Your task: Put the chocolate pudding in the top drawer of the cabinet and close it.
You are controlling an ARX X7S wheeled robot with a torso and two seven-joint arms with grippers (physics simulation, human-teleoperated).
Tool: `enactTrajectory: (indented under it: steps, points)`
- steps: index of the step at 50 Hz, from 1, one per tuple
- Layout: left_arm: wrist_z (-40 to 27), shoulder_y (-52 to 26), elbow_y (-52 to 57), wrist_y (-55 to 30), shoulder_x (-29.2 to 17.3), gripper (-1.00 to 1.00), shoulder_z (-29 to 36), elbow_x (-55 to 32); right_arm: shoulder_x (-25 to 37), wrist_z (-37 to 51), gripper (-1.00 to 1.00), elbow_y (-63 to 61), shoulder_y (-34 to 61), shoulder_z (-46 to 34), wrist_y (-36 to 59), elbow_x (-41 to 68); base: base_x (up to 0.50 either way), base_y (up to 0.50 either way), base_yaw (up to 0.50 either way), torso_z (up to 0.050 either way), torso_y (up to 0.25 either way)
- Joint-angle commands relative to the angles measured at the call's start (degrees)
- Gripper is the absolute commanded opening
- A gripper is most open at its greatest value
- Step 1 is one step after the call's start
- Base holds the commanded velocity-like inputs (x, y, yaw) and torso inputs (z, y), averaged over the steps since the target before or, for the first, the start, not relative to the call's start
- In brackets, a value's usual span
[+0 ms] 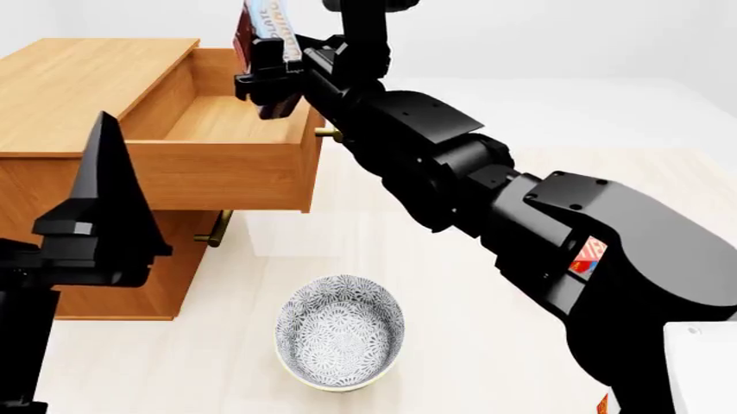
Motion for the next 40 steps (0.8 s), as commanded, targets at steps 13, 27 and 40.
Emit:
enactTrajectory:
  steps: [13,27,40]
  points:
    - [0.35,0.23,-0.90,1.07,0.24,1.00,1.07,1.05,0.00,-0.14,-1.00,-0.81,0.62,0.35,1.20,-0.89,0.00,0.00,0.00,0.000,0.000]
    - [-0.32,1.62,0.13,1.65,-0.72,1.00,-0.08,-0.14,0.00,0.42,1.00,-0.67,0.51,0.37,1.53,-1.29,0.00,0.00,0.00,0.000,0.000]
    - [-0.46,1.20,-0.30,1.89,-0.78,1.00,0.69,0.23,0.00,0.37,1.00,-0.73,0.88,0.36,0.98,-0.99,0.00,0.00,0.00,0.000,0.000]
